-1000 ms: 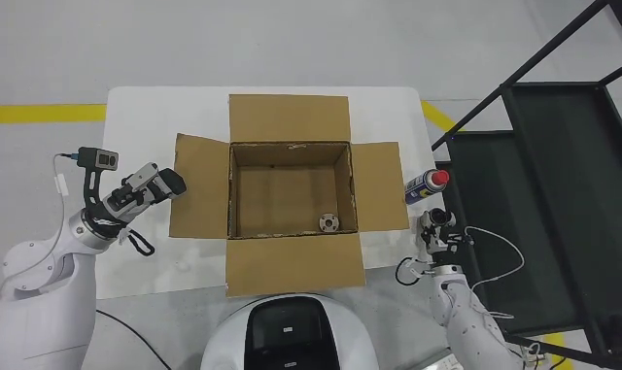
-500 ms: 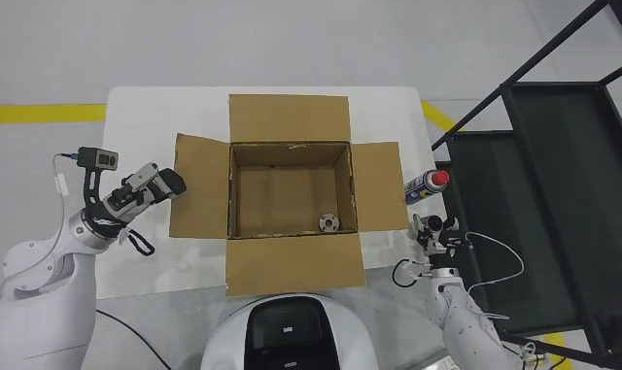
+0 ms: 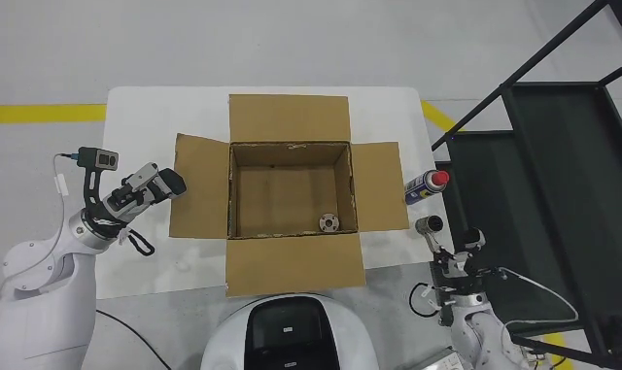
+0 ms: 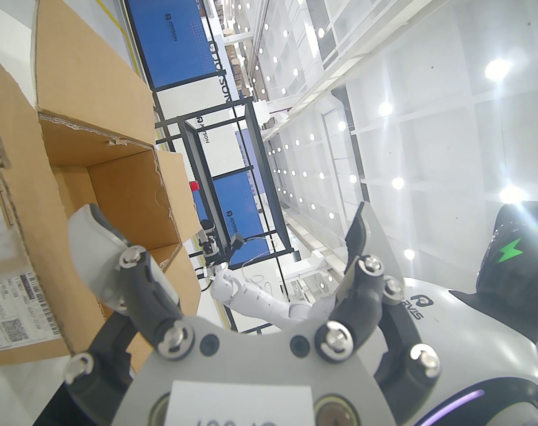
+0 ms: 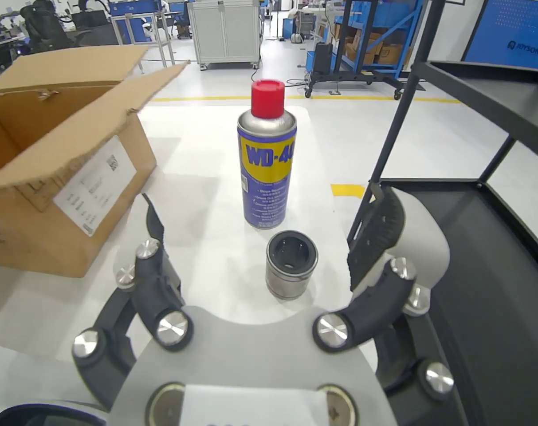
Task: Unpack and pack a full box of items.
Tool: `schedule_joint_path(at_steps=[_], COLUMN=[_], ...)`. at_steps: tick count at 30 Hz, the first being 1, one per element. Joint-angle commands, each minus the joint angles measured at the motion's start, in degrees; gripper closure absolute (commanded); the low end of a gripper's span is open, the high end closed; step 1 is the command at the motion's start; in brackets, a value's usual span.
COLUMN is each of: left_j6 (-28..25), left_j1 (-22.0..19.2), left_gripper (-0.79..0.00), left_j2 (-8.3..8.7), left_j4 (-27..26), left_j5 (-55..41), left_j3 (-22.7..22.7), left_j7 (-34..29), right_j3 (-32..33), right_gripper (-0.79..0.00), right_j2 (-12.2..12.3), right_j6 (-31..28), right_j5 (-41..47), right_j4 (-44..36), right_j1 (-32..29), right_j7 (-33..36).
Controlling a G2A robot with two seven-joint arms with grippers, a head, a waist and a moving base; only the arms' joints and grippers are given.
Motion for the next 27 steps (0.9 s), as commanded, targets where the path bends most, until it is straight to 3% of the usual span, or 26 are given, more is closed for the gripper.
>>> schedule_joint_path(at_steps=[1, 7, 12, 18, 23, 27], left_j6=[0.0, 0.0, 0.0, 0.0, 0.0, 0.0], left_j1=[0.0, 0.0, 0.0, 0.0, 0.0, 0.0], left_gripper=[-0.785, -0.785, -0.785, -0.785, -0.785, -0.785], left_j2=[0.00, 0.00, 0.00, 0.00, 0.00, 0.00], left_j4=[0.0, 0.0, 0.0, 0.0, 0.0, 0.0], left_j5=[0.0, 0.0, 0.0, 0.0, 0.0, 0.0], left_j3=[0.0, 0.0, 0.0, 0.0, 0.0, 0.0], left_j7=[0.0, 0.0, 0.0, 0.0, 0.0, 0.0], right_j3=[1.5, 4.5, 4.6, 0.2, -6.1, -11.8], right_gripper=[-0.785, -0.785, -0.785, -0.785, -0.785, -0.785], right_j2=[0.2, 0.6, 1.2, 1.9, 2.2, 2.5], right_j6=[-0.4, -4.0, -7.0, -13.2, -16.5, -23.1], right_j5=[0.3, 1.7, -2.1, -5.0, -3.3, -2.4], right_j4=[-7.8, -25.7, -35.0, -41.0, -38.8, -36.0], right_j1=[-3.3, -9.5, -7.2, 1.1, 11.4, 19.7], right_j7=[5.0, 16.4, 28.3, 44.2, 57.3, 67.5])
